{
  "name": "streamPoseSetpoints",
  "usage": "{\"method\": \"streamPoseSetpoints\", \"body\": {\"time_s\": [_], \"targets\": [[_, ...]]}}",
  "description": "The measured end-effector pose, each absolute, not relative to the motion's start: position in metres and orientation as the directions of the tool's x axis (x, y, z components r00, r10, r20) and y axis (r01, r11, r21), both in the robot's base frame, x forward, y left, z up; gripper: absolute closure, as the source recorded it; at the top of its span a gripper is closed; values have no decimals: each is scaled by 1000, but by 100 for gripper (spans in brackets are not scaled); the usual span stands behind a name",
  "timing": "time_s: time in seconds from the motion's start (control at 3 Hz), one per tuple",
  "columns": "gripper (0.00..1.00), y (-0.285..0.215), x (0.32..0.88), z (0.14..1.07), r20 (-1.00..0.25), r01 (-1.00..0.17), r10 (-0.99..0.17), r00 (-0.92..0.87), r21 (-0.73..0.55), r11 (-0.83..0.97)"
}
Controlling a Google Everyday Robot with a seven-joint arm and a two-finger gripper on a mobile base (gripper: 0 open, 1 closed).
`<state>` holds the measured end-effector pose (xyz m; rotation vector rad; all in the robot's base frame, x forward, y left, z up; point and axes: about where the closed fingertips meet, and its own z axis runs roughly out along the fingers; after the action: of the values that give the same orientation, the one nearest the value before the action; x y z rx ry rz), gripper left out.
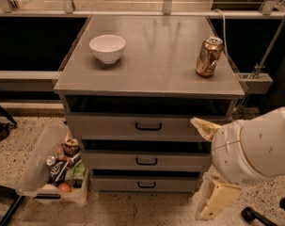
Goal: Open top drawer
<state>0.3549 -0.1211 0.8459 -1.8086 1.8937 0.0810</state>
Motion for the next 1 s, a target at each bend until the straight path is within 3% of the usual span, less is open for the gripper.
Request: {"method": "streamPoseSetpoints", "body": {"time_s": [0.67,1.0], "targets": [[0,-149,425,888,-557,-839,-821,126,-502,212],[0,-147,425,889,-554,-838,-821,139,-508,201]]}}
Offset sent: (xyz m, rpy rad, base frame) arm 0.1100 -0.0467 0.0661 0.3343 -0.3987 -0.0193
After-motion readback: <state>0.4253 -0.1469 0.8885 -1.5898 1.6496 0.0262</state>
